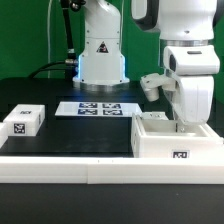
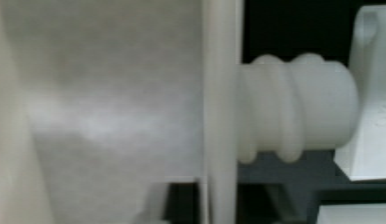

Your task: Assemble cabinet

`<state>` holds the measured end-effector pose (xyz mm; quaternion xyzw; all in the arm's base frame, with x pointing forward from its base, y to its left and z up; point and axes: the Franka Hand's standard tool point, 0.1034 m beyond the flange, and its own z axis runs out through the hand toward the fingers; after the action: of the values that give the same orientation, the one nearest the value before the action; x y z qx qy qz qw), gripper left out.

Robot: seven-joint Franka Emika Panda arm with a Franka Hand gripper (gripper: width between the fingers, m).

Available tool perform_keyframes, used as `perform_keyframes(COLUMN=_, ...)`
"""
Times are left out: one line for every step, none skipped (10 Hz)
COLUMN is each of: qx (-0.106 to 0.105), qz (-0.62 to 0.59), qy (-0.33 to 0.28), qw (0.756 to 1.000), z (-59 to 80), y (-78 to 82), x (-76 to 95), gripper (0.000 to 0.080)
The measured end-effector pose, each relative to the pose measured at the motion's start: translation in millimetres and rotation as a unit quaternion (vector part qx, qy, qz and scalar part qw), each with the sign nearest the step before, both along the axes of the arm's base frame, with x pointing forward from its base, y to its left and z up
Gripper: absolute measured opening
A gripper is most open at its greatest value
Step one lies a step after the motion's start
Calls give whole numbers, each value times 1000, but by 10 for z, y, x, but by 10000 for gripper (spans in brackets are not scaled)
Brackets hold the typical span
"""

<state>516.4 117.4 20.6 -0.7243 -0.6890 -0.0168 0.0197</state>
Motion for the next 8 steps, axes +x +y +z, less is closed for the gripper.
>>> perform_keyframes(qx=0, qz=0, qy=0, qw=1000, z=-1, y=-2, x=-1, gripper=230)
perform_keyframes(qx=0, qz=0, qy=0, qw=1000, z=-1, y=-4, x=-1, gripper=230)
perform_keyframes(qx=0, qz=-1, qy=0, qw=1000, z=-2, y=-7, x=-1, gripper=413)
perform_keyframes(qx=0, qz=-1, qy=0, qw=1000, z=-2, y=-9, x=-1, gripper=549)
perform_keyframes(qx=0, qz=-1, qy=0, qw=1000, z=-2, y=-11, x=-1, gripper=722)
perform_keyframes(qx=0, qz=-1, qy=0, qw=1000, z=-2, y=-14, x=-1, gripper=722)
perform_keyframes(qx=0, qz=-1, qy=0, qw=1000, z=-2, y=-15, x=-1, gripper=775)
perform_keyframes(qx=0, qz=-2, qy=0, qw=1000, z=-2, y=-18, x=0, gripper=795)
